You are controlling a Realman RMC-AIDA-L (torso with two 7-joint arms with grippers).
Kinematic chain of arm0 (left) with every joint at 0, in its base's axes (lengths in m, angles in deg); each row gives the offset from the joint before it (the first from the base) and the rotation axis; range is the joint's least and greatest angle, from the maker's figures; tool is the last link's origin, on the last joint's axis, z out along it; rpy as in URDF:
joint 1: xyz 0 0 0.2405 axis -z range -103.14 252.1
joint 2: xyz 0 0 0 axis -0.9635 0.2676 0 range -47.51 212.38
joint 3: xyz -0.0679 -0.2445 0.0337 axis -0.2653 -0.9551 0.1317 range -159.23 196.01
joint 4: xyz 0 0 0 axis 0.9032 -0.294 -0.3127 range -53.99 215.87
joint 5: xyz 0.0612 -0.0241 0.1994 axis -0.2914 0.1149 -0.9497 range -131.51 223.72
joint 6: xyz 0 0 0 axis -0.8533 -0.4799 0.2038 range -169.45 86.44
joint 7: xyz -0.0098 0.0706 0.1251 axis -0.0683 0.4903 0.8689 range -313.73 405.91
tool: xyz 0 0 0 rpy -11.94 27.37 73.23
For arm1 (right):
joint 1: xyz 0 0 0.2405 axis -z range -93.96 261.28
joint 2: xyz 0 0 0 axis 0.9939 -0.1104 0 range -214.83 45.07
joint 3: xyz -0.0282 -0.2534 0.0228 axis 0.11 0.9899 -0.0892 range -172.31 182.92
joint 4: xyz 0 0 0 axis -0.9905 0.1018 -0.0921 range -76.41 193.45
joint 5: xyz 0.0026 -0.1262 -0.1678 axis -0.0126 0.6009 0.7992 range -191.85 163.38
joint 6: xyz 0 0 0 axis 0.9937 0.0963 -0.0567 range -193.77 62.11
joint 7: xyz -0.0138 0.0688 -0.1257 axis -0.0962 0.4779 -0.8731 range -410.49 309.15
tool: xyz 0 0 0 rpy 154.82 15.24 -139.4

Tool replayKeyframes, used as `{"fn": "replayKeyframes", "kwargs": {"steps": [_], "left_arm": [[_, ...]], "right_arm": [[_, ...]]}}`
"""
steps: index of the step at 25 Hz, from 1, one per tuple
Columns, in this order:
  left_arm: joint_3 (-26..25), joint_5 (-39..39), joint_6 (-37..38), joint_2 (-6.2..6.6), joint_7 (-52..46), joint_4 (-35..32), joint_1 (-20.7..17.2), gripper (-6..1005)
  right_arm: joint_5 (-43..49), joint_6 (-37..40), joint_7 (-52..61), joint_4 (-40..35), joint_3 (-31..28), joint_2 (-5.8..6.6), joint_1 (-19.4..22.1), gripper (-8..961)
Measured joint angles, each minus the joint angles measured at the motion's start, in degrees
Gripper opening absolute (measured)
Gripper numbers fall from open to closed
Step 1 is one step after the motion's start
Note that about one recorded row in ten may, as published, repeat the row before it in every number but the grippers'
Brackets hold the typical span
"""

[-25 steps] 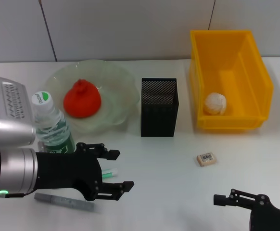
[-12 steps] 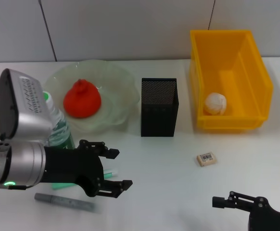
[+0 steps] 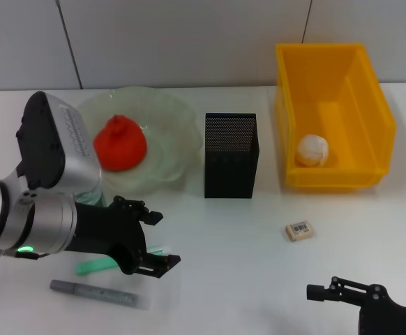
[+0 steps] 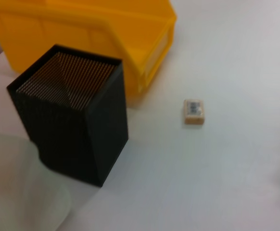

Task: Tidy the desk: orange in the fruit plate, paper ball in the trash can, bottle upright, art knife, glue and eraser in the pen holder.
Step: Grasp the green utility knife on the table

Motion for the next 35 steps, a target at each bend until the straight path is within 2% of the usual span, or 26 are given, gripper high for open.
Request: {"fn": "replayKeyframes", "kwargs": {"steps": [9,17,33,35], "left_arm": [[0.6,-8.0,0.4,0.02,-5.7,3.8,4.9,782],[1.9,-12.6,1.5,-0.02,-8.9,4.0,6.6,767],[1.9,-14.2,2.0,-0.09,-10.5,6.3,9.6,738],[1.9,-14.2,1.8,-0.09,-10.5,6.7,10.1,664]], "right_arm": [[0.4,0.0,0.0,0.0,0.0,0.00,-0.3,765],[0.8,0.2,0.0,0.2,0.0,-0.15,-0.8,762],[0.8,0.0,0.0,-0.1,0.0,-0.16,-0.8,755],[0.8,0.0,0.0,-0.1,0.0,-0.16,-0.8,754]]}}
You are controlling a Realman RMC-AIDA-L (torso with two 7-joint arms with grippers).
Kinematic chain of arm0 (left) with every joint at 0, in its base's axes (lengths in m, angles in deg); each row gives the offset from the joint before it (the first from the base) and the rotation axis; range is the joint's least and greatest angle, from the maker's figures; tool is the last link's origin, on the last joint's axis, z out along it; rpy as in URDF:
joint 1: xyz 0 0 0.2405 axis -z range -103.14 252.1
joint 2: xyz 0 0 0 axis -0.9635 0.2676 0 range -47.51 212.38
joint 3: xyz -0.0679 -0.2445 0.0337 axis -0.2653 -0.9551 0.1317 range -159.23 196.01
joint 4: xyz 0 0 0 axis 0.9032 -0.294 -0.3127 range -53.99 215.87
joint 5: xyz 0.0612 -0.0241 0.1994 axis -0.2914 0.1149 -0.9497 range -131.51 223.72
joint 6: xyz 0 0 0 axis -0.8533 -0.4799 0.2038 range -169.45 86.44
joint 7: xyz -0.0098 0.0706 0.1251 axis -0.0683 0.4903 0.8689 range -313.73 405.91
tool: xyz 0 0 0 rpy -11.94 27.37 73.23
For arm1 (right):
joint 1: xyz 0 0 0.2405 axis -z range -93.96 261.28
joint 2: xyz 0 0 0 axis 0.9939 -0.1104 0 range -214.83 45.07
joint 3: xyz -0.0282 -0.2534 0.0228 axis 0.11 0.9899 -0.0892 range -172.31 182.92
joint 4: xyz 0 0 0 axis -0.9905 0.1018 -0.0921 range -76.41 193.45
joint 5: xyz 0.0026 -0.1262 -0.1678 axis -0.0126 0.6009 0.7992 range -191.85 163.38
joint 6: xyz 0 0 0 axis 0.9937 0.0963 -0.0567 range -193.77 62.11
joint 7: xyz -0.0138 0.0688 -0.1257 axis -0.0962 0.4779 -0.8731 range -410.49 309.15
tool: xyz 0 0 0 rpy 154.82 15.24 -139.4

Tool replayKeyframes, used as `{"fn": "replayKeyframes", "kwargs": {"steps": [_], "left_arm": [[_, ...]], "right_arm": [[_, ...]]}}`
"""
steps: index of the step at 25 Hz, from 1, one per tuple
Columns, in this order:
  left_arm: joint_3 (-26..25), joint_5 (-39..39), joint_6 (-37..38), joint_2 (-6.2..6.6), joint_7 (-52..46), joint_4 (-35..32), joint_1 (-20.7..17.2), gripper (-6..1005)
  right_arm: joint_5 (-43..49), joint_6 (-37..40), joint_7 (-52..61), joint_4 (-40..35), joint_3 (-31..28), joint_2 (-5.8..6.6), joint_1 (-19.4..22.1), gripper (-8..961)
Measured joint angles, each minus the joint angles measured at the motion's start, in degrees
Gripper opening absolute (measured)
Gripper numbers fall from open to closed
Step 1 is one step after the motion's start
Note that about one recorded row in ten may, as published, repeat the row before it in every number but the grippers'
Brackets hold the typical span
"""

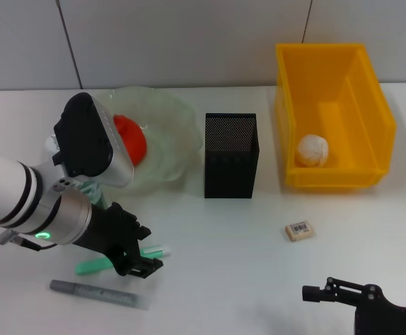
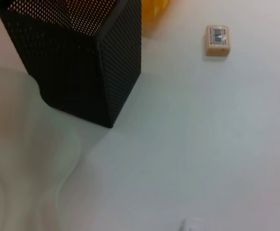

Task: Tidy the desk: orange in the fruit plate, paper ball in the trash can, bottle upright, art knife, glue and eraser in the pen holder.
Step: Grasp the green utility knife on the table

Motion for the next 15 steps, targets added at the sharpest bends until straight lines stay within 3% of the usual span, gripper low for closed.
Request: {"fn": "replayKeyframes", "kwargs": {"steps": [2,15], "left_arm": [[0.0,0.0,0.0,0.00,0.0,0.5,0.4,590],[0.0,-1.8,-1.4,-0.08,0.0,2.7,1.1,570]], "right_arm": [[0.0,0.0,0.0,0.0,0.0,0.00,0.0,753],[0.0,0.0,0.0,0.0,0.0,0.00,0.1,748]]}}
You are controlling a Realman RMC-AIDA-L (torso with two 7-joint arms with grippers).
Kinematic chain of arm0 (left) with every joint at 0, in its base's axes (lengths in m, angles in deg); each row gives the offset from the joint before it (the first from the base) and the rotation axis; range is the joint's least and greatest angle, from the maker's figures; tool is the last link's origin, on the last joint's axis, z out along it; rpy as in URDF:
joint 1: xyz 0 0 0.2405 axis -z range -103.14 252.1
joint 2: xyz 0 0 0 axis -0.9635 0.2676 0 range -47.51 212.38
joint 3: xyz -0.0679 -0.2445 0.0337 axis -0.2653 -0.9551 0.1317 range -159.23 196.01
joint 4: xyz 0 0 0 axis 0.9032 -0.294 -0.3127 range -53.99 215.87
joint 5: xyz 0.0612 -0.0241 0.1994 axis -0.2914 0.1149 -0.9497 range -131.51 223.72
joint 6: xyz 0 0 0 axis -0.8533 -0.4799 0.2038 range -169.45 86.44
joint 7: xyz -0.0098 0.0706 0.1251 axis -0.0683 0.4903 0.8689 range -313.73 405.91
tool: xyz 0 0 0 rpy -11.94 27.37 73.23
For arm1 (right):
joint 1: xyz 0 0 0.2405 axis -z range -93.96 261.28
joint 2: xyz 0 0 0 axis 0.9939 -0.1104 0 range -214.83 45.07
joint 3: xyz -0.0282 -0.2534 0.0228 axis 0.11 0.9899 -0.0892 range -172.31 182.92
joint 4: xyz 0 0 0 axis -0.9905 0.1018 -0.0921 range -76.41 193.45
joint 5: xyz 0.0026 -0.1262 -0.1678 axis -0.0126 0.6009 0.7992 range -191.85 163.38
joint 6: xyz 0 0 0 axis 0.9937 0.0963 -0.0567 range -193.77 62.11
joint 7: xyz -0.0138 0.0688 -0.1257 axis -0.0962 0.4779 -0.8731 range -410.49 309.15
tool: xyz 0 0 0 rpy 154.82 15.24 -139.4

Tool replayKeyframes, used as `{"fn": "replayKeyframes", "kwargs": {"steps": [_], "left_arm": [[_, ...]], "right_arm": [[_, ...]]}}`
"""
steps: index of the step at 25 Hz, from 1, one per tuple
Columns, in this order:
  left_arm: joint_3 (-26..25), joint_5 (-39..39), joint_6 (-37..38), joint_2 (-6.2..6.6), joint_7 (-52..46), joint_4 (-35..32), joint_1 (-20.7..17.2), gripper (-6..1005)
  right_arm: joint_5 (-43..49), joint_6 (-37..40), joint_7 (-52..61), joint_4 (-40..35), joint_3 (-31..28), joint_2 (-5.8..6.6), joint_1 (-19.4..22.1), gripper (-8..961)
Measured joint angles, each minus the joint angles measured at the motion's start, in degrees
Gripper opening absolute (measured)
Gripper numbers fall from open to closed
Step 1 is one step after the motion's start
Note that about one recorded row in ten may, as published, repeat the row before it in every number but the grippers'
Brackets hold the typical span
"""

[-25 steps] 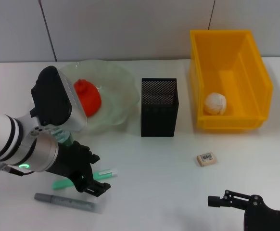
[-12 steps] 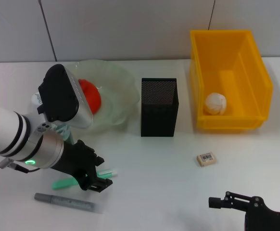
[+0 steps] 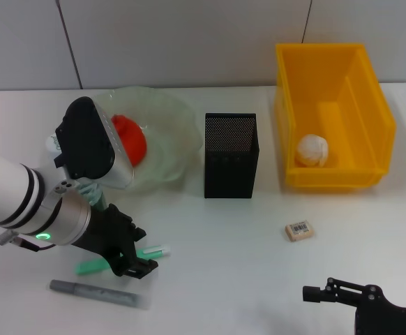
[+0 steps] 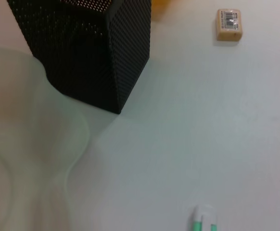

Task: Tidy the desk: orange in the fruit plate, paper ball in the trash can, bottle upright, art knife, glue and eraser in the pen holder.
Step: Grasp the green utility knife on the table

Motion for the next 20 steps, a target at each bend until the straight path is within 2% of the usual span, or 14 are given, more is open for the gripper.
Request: {"fn": "replayKeyframes", "kwargs": {"steps": [9,12,20], "left_arm": [[0.0,-1.2,-0.5,-0.01,-0.6,0.7,0.5,556],[0.0,-1.3,-0.7,-0.01,-0.6,0.9,0.6,397],[0.0,-2.0,-1.0,-0.01,-0.6,3.0,1.6,400]], "right_arm": [[0.0,-0.1,0.0,0.0,0.0,0.00,-0.1,744],[0.0,-0.1,0.0,0.0,0.0,0.00,-0.1,743],[0.0,-0.1,0.0,0.0,0.0,0.00,-0.1,740]]}}
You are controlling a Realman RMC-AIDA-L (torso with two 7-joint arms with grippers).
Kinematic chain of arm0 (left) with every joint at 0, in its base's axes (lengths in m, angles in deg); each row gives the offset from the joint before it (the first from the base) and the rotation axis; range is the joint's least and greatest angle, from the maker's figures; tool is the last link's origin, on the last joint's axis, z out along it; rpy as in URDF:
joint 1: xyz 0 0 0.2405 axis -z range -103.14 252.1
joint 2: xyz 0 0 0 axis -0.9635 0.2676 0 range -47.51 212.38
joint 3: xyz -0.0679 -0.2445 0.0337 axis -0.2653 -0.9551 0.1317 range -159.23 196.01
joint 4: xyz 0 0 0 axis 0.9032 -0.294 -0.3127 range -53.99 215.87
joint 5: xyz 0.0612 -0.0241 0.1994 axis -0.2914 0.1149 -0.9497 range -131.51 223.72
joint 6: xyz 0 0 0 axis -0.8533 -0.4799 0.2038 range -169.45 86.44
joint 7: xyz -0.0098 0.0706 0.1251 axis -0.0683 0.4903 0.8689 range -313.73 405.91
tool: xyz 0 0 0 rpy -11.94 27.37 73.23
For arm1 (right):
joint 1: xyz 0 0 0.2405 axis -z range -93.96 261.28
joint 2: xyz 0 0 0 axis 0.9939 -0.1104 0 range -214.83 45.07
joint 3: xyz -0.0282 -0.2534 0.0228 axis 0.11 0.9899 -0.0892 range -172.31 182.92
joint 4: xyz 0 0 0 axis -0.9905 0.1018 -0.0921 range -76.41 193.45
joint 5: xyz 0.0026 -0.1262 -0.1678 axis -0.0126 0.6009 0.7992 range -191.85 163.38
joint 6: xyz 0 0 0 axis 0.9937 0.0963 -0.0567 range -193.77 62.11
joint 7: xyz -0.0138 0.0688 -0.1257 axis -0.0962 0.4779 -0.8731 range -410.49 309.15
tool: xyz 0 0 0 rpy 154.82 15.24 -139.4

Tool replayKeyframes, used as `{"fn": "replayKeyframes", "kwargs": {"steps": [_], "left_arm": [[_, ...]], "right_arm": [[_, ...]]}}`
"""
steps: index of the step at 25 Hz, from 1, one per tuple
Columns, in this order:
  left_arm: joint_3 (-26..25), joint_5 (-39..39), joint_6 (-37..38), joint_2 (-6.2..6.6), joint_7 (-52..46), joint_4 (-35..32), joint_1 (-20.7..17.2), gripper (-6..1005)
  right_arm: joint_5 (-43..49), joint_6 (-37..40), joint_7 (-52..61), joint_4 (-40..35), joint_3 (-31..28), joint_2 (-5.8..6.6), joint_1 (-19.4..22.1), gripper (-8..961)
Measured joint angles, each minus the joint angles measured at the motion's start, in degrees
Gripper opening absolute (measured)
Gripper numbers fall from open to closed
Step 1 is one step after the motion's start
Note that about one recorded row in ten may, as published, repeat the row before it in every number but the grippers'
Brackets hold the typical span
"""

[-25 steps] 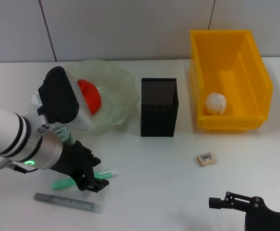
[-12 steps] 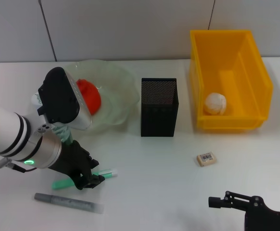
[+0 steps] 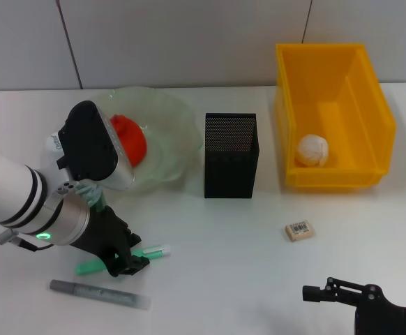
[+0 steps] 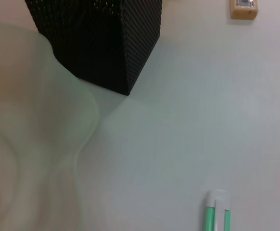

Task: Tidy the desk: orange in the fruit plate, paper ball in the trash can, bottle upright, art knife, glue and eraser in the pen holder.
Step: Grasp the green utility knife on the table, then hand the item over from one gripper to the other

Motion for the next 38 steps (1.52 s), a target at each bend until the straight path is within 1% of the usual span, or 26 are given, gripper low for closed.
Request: {"fn": "replayKeyframes", "kwargs": {"steps": [9,14,17,21,24,25,26,29,34,38], "left_arm": [[0.0,-0.4,-0.5,0.00,-0.1,0.3,0.3,393],[0.0,-0.5,-0.7,0.00,-0.1,1.6,1.1,389],[0.3,-0.6,-0.8,0.00,-0.1,1.7,1.3,197],[0.6,-0.8,-0.4,0.00,-0.1,1.6,1.5,191],[0.6,-0.5,0.3,0.00,-0.2,-0.1,1.3,189],[0.6,-0.2,1.2,0.00,-0.6,-2.1,0.8,189],[0.6,-0.2,1.2,0.00,-0.6,-2.1,0.8,189],[0.6,1.5,2.6,0.08,-0.8,-5.8,-0.4,189],[0.1,7.7,4.6,0.37,-0.2,-11.9,-2.5,189],[0.0,13.9,4.2,0.41,0.9,-16.3,-4.2,189]], "right_arm": [[0.0,0.0,0.0,0.0,0.0,0.00,0.1,736],[0.0,0.0,0.0,0.0,0.0,0.00,0.1,734],[0.0,0.0,0.0,0.0,0.0,0.00,0.2,732],[0.0,0.0,0.0,0.0,0.0,0.00,0.2,731],[0.0,0.0,0.0,0.0,0.0,0.00,0.2,729],[0.0,0.1,0.1,0.0,0.0,0.00,0.2,729],[0.0,0.1,0.1,0.0,0.0,0.00,0.2,729],[0.1,0.1,0.1,0.0,-0.1,0.00,0.3,727],[0.1,0.4,0.1,0.0,-0.7,0.00,0.5,725],[0.0,0.4,0.1,0.0,-0.7,0.00,0.6,724]]}}
